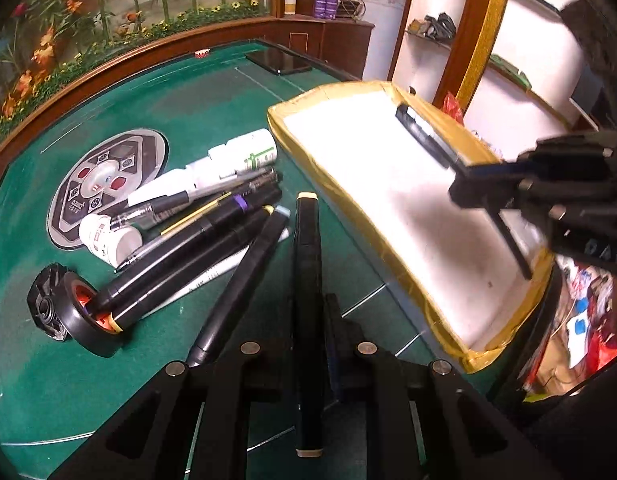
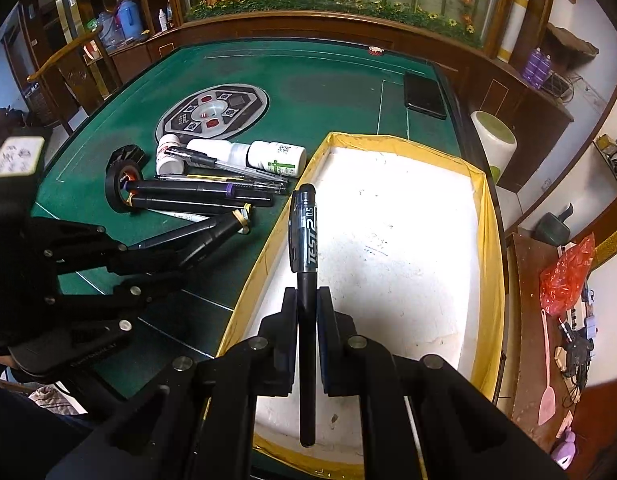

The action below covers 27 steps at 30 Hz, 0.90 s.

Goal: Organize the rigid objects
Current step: 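Open the right gripper to drop the black markers into the white tray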

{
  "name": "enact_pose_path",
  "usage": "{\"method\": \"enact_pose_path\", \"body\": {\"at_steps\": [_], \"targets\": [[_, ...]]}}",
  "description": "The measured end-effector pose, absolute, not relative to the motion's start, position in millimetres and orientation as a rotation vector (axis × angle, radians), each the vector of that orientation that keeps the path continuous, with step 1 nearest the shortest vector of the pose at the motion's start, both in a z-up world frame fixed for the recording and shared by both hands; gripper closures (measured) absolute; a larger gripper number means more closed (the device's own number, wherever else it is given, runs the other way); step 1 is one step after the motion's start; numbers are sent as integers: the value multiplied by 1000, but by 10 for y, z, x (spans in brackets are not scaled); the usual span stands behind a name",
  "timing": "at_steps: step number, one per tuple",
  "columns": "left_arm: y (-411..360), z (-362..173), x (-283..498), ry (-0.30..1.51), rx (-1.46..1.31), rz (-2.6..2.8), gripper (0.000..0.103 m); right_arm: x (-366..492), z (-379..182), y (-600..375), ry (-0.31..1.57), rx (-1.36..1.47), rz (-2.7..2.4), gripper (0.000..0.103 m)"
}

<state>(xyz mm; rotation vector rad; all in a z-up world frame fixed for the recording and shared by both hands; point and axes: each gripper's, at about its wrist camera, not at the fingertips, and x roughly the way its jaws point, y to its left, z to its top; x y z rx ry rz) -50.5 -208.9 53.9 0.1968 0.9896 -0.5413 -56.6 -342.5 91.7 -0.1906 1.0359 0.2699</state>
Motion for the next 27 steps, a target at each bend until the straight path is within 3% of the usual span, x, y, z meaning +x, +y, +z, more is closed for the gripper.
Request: {"method": "enact_pose_path", "body": {"at_steps": [15,27], "targets": [[-2480,983,-232,986,68,-636,88,-491,856,-3707,1062,-134,220,95],[-3214,563,-109,1087,142,-629,88,-348,418,-4236,1205,64,159,95]]}}
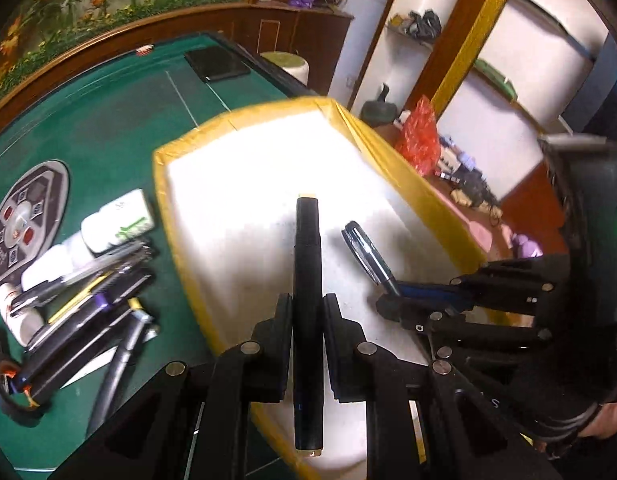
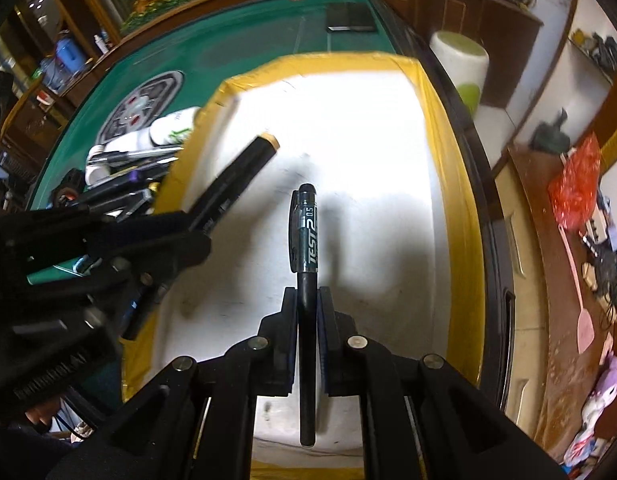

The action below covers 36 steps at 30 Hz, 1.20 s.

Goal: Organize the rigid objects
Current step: 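Open the right gripper to drop the black markers into the white tray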

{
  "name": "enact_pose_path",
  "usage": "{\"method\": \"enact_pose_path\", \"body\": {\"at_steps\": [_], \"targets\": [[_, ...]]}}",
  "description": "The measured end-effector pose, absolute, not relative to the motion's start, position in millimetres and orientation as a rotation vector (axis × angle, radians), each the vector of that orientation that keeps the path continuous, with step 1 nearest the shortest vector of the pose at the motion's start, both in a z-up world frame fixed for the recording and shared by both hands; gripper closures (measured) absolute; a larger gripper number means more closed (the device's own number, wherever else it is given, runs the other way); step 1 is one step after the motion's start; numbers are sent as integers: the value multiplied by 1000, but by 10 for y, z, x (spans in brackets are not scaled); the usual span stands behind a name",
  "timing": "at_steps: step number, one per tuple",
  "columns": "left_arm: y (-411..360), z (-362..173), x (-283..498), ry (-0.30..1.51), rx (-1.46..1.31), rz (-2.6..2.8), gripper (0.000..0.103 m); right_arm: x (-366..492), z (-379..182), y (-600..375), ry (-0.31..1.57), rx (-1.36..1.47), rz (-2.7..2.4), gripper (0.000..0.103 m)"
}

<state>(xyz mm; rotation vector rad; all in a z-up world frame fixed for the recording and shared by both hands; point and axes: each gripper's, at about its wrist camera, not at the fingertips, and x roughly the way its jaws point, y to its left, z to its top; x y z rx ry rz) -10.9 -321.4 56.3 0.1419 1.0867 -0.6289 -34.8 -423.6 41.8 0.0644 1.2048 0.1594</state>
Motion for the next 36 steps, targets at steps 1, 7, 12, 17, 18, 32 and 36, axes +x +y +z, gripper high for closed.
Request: {"method": "enact_pose_path", "body": {"at_steps": [1,7,12,17,18,32,36], "targets": [[-3253,530,-112,1091,149,-629,88,-344,398,-4255,1209,68,156,94],[-3418,422,-178,1068,240,-609,89,-298,308,-4353,1221,84,148,94],[-3470,393,-240,1029,316,-605,88,-220,297,-4360,1212,78,151,94],[-3476,382,-236,1004,359,-594,88,-157,298,-4351,1206,70,149,94],[-3472,382,-235,997,365,-590,88,-147,299,-4349,1205,68,149,94],[-3433,360,-258,966,406,-559,88,-125,298,-4293,1201,41,146,94],[-3432,361,-257,960,412,-550,88,-130,299,-4292,1201,40,149,94]]}}
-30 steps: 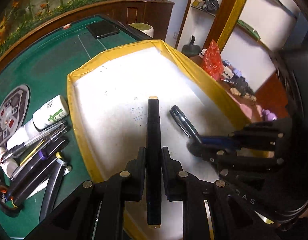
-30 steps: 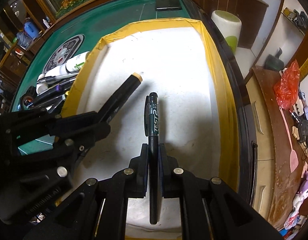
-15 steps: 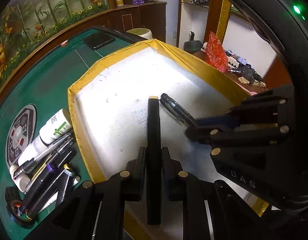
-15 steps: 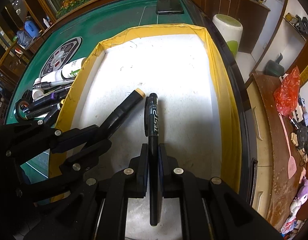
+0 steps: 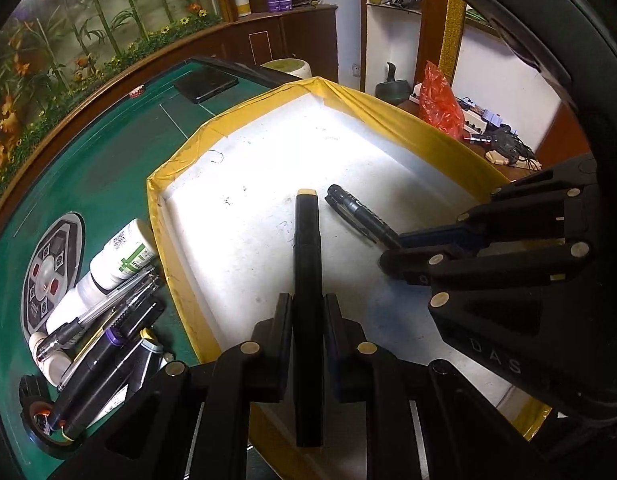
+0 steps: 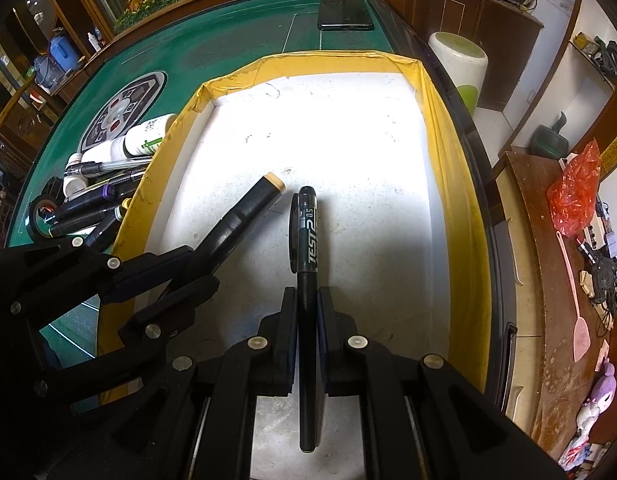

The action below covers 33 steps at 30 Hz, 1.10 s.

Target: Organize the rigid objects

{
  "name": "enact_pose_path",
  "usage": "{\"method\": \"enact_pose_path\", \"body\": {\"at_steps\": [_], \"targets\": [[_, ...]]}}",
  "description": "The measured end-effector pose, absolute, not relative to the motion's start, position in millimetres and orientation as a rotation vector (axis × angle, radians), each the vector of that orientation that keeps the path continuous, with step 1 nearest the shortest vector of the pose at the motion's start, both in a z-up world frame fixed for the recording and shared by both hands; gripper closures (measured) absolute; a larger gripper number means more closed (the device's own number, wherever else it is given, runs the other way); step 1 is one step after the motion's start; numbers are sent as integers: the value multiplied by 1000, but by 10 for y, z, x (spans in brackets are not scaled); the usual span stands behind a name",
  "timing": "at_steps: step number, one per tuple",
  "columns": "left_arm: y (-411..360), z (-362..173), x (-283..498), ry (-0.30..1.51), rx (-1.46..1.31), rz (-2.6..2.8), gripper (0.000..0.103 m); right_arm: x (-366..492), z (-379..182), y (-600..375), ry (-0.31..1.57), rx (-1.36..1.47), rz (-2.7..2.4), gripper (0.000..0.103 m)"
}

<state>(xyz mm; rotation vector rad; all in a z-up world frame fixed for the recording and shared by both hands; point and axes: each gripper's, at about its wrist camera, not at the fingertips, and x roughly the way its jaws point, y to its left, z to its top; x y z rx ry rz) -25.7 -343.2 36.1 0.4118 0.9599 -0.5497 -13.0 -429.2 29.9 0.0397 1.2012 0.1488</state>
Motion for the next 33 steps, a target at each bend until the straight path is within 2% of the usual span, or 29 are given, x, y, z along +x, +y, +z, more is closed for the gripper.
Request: {"method": "enact_pose_path", "body": {"at_steps": [14,16,18,28,33], "targets": [[-3428,411,-292,939,421,-532,87,-158,336,-4284,1194,41,143,94],[-3410,426,-294,939,414,-529,79,-165,353,-4288,1189,44,141,94],[-3383,453,-298,928,409,-524,67,-178,383,-4296,1178,46,135,94],[-3111,690,-370,879,332,-517,66,-261,494,-4340,1140,88,107,93],[-2835,822,-373,853,279,-486,59,-291,627,-4300,1088,134,129,88]]}}
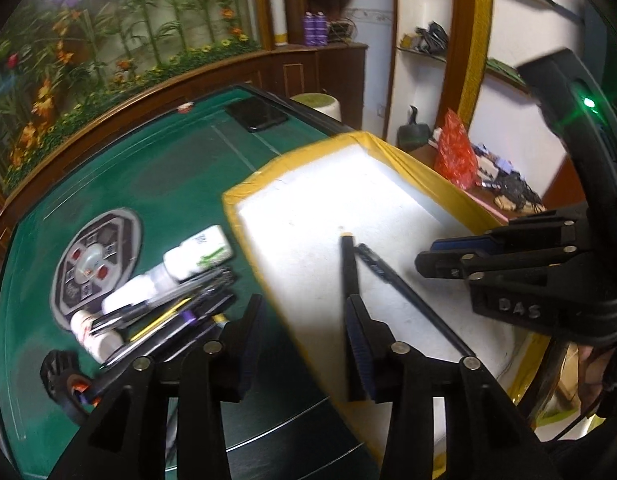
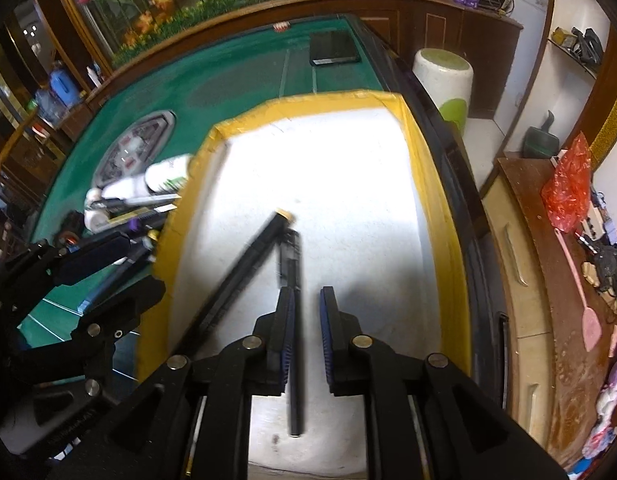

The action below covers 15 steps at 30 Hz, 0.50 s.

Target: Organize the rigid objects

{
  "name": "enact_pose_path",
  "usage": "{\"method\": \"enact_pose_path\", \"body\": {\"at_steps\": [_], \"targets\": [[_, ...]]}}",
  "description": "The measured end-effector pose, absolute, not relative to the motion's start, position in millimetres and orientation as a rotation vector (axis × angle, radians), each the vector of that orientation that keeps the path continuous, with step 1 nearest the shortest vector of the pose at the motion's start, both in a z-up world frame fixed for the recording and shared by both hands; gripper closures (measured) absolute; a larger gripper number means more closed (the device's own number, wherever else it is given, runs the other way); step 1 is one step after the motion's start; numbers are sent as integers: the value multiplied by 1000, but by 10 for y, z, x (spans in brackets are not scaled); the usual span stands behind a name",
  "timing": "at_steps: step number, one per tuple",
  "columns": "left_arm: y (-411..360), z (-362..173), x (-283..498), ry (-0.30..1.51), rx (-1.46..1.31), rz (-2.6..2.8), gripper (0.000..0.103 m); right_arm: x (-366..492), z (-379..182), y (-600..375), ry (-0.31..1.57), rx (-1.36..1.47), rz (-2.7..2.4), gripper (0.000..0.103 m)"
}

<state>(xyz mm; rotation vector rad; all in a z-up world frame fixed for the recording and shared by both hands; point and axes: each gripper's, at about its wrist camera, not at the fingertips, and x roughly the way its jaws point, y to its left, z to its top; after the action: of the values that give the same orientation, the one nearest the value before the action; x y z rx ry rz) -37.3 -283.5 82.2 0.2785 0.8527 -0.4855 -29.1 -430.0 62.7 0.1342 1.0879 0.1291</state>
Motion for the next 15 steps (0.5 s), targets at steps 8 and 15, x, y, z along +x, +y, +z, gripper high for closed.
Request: {"method": "enact_pose_path", "body": {"at_steps": [8,15], "targets": [[-2157,1007,-419,813,178,-369,52,-345,796,-4010,1031,119,192,72],[-1258,1029,-429,820,15,-146,37,-385,795,-3793,1042,91,219,71]]}}
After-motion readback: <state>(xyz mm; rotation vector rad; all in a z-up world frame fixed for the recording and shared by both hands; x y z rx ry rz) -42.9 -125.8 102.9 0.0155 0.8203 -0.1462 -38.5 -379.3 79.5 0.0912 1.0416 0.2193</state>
